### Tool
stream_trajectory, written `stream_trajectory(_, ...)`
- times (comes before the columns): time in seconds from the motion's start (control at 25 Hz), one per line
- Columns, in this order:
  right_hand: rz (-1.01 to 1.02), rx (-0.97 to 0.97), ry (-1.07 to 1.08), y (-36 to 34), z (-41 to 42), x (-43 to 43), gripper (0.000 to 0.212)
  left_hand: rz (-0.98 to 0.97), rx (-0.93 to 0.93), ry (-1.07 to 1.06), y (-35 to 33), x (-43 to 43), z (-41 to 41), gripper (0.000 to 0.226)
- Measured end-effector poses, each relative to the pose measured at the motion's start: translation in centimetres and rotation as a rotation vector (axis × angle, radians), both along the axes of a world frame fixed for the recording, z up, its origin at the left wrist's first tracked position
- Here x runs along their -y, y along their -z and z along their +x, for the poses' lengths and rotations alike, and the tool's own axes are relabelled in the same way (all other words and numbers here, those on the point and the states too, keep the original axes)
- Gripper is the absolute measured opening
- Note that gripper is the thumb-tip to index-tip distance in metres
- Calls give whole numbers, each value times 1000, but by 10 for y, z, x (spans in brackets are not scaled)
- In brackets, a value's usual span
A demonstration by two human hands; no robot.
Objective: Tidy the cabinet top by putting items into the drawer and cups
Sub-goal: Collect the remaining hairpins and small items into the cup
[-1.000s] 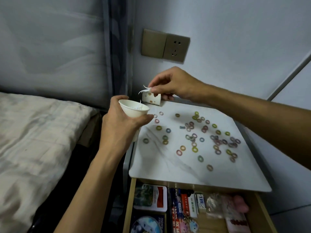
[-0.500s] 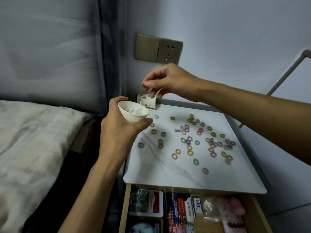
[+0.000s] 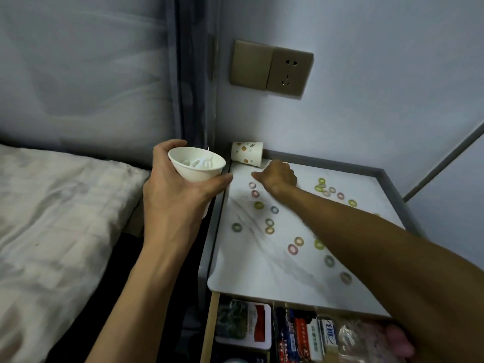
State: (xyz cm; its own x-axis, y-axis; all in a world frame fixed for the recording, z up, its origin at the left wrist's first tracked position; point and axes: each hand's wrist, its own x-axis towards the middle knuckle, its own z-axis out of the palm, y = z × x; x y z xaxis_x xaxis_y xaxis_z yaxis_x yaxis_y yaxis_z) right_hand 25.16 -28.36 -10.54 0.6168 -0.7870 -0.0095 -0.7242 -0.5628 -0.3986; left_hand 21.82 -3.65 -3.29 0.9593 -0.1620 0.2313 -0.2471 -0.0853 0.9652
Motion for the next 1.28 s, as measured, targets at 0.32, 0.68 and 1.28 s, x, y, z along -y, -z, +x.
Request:
stream_trajectory(0.32, -21, -83, -24, 2, 7, 7, 36, 23, -1, 4, 5, 3, 6, 69)
stream_trajectory(0.68, -174, -143, -345, 5, -29, 21, 28, 13, -6, 32, 4, 11, -3, 72)
stream_trajectory(1.28, -233, -130, -288, 8, -33, 16, 23, 5, -42, 48, 5, 18, -3, 74)
